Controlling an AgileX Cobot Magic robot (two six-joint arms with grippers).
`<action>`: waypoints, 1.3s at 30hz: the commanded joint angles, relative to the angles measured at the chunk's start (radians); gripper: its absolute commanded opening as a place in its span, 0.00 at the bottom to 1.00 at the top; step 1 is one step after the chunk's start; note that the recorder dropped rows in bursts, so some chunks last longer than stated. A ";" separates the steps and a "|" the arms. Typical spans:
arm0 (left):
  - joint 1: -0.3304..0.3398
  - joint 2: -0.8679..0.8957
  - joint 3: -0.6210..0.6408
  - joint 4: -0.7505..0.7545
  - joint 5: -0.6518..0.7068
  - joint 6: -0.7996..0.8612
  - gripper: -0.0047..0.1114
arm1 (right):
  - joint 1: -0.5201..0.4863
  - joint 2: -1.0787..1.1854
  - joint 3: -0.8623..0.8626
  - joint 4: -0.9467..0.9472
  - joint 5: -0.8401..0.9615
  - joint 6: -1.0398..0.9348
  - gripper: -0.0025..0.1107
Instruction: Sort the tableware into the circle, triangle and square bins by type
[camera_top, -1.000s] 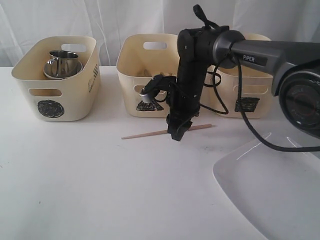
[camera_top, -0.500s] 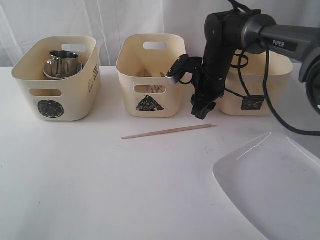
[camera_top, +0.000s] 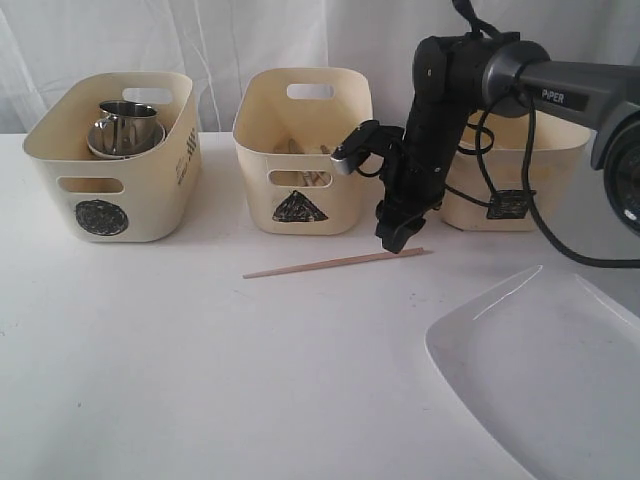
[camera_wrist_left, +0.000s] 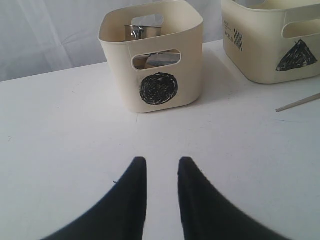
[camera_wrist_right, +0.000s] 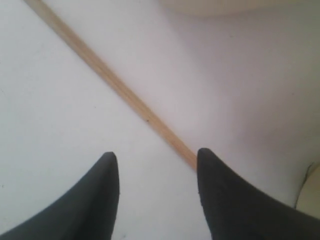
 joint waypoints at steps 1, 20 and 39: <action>0.000 -0.007 0.002 -0.002 0.000 -0.009 0.29 | -0.003 0.002 0.001 0.006 0.006 -0.004 0.43; 0.000 -0.007 0.002 -0.002 0.000 -0.009 0.29 | 0.056 0.027 0.003 0.016 0.000 0.001 0.43; 0.000 -0.007 0.002 -0.002 0.000 -0.009 0.29 | 0.056 0.023 0.003 -0.017 0.059 0.025 0.43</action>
